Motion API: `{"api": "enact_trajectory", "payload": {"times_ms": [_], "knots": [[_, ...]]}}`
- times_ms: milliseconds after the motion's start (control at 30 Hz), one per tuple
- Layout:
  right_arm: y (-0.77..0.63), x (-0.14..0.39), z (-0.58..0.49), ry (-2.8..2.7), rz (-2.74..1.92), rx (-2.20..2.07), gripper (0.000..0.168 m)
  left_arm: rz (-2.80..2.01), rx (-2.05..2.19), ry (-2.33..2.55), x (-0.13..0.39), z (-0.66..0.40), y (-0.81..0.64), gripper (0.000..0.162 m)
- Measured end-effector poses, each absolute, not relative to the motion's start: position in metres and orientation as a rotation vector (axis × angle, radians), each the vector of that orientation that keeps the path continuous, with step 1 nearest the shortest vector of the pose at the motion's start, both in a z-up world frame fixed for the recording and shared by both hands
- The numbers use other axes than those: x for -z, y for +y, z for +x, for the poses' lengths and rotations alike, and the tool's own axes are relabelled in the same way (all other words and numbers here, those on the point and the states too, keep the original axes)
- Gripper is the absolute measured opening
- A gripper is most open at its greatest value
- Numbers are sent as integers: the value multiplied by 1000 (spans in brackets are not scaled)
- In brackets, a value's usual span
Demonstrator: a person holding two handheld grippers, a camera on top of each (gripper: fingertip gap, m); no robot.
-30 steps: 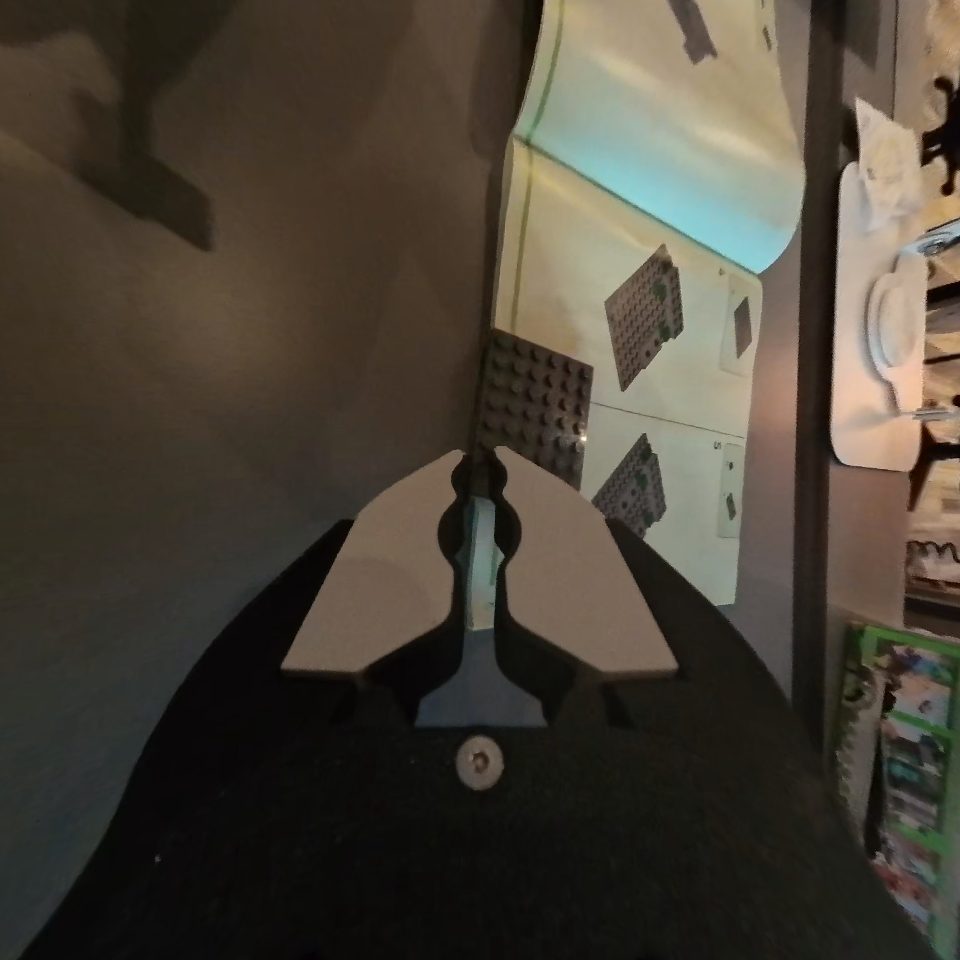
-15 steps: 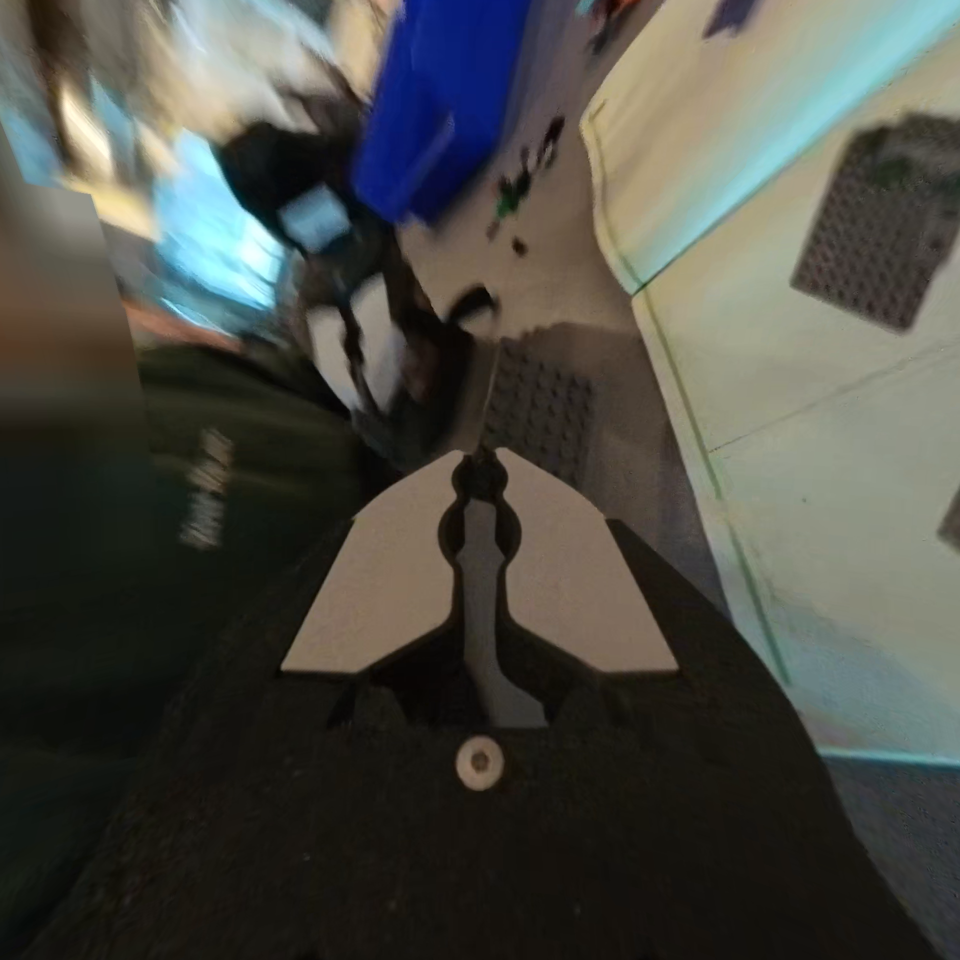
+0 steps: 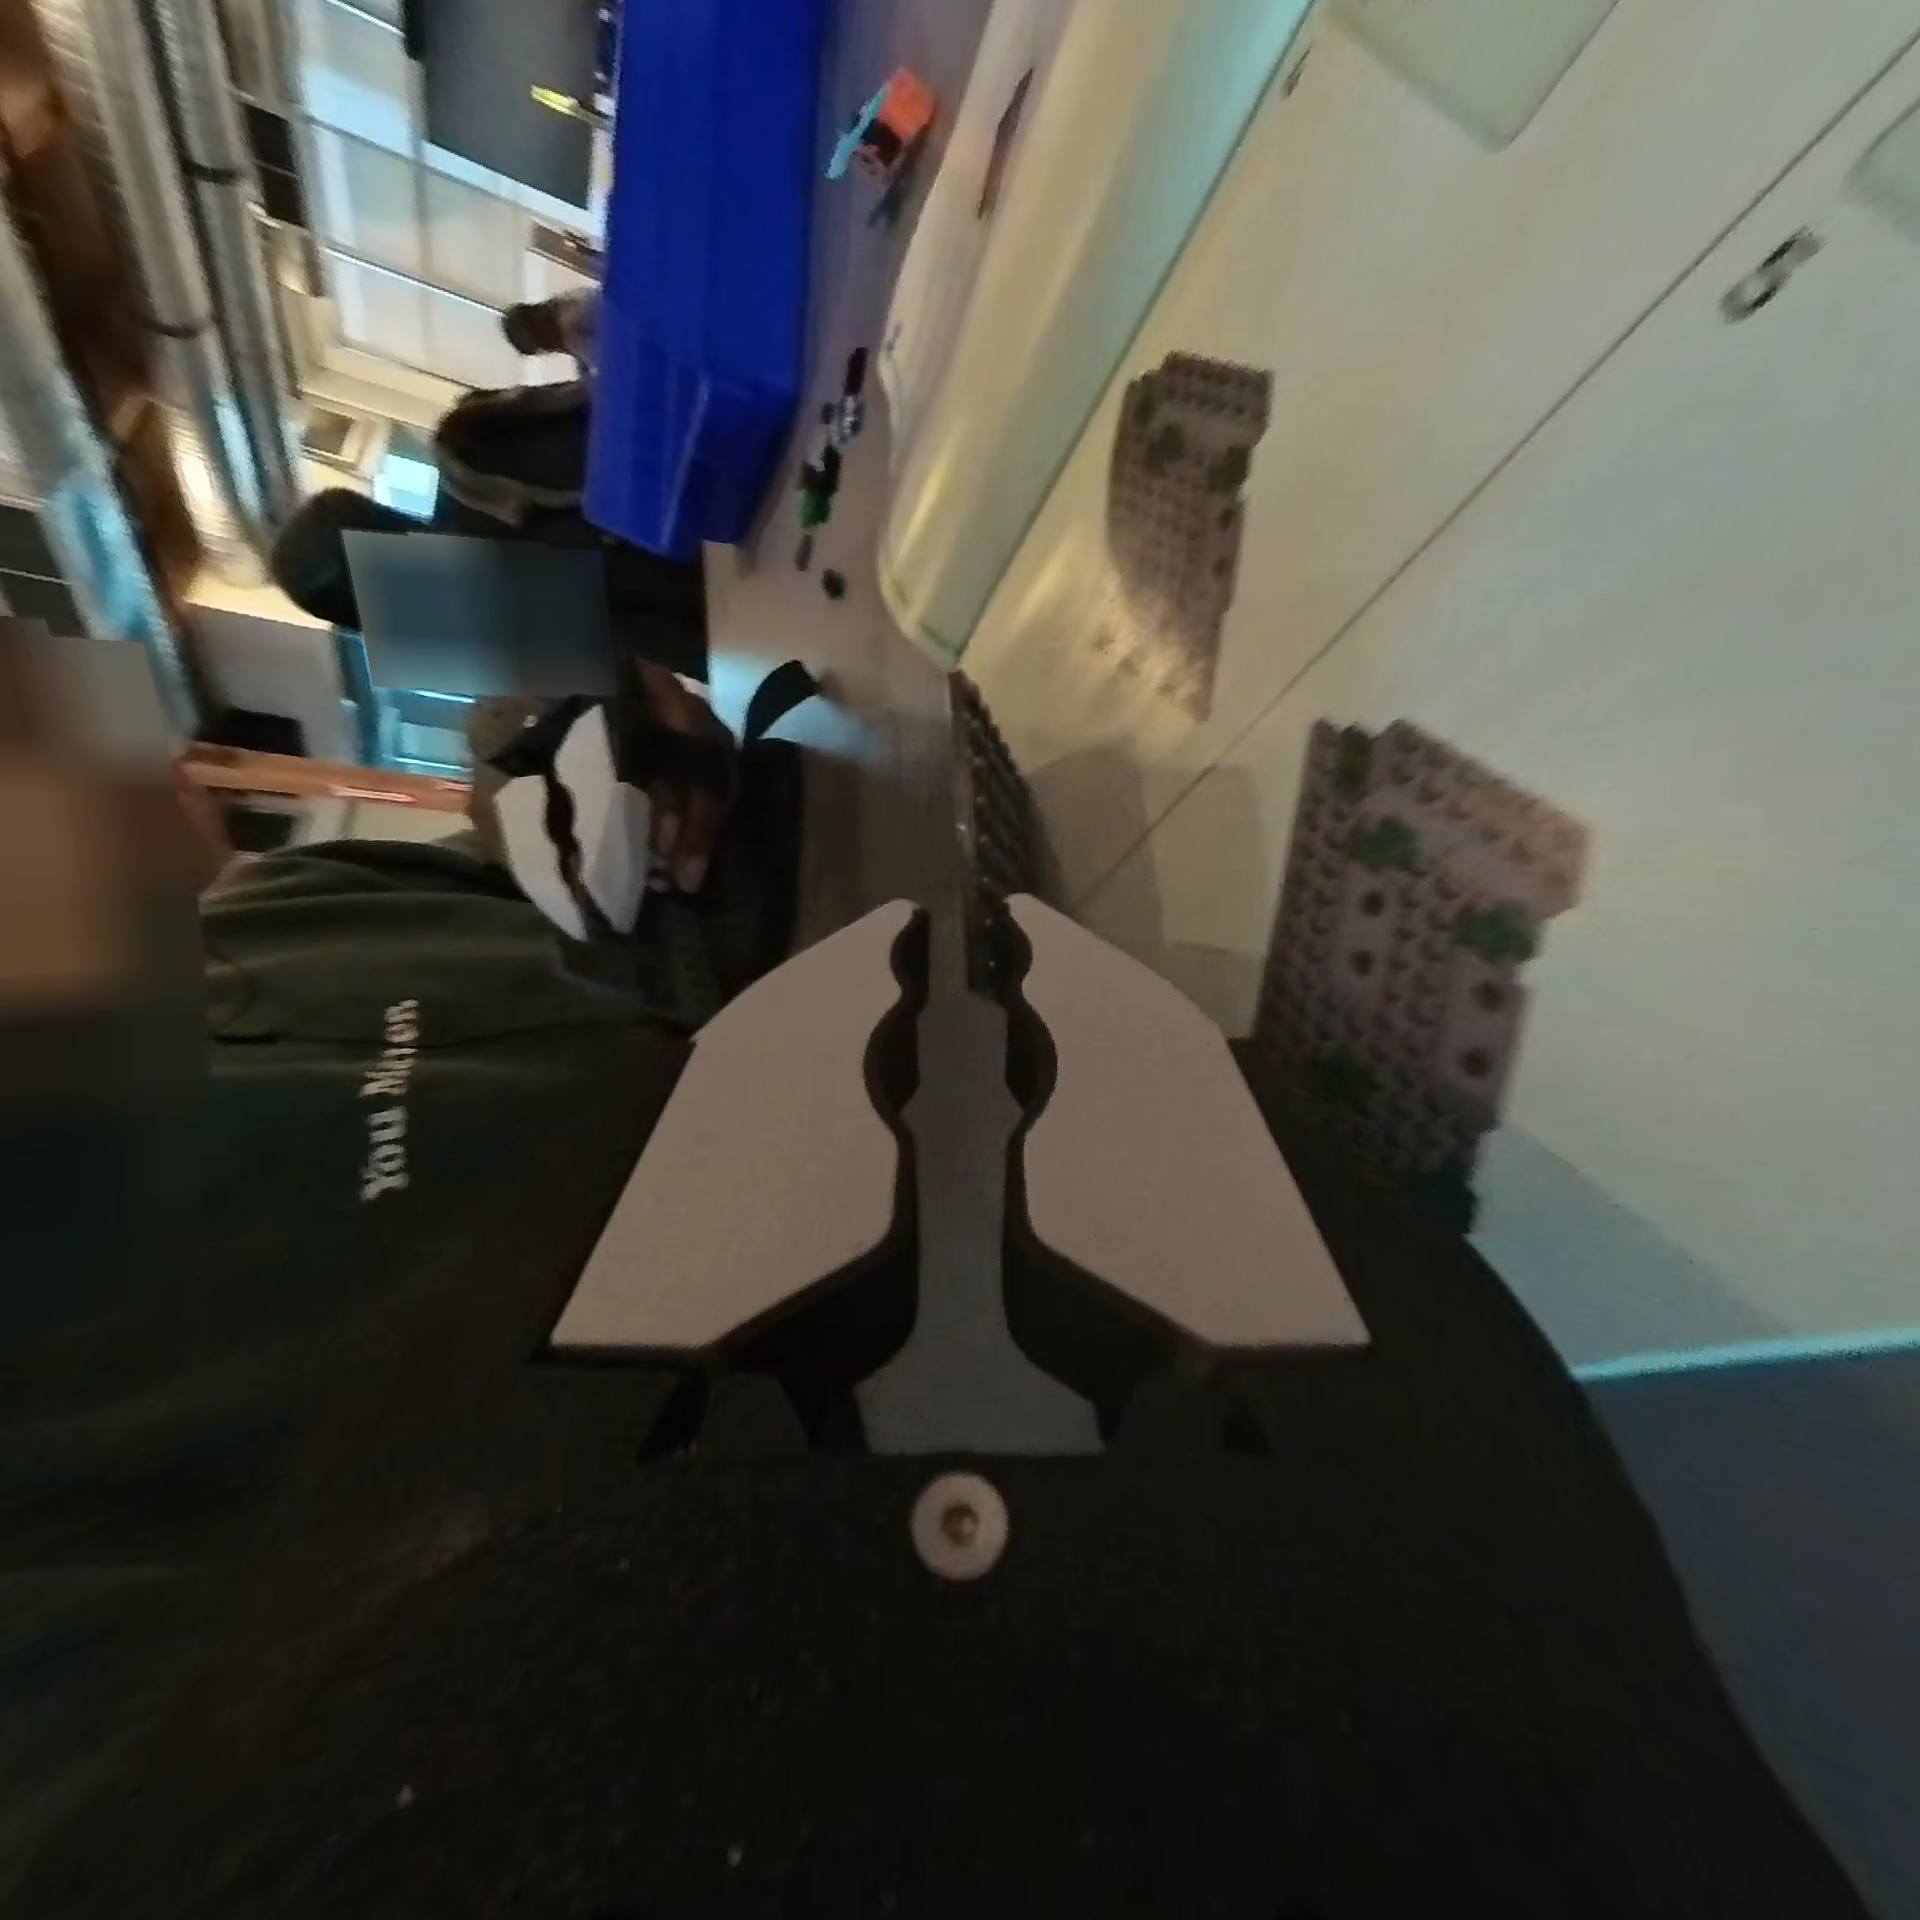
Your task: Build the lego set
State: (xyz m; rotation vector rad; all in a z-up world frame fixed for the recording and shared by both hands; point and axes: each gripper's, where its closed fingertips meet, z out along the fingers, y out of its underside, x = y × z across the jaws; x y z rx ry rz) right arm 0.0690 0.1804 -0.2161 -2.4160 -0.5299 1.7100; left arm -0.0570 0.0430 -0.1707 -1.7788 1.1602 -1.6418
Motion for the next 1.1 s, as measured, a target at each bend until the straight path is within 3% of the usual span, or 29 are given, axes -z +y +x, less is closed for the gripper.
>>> {"api": "enact_trajectory", "payload": {"times_ms": [133, 233, 433, 633, 1100], "knots": [[187, 221, 74, -637, -2382, -1533, 20, -1781, 1641, 1168, 172, -56, 42, 4], [195, 223, 82, -858, -2302, -1161, 23, -1783, 1641, 1161, 172, -56, 43, 4], [186, 208, 83, -1227, -2059, -503, 51, -1792, 1634, 1152, 172, -55, 45, 4], [171, 221, 71, -1252, -2010, -368, 76, -1823, 1639, 1117, 173, -53, 49, 4], [182, 253, 61, -1306, -2116, -510, 49, -1896, 1687, 1050, 175, -52, 53, 5]]}}
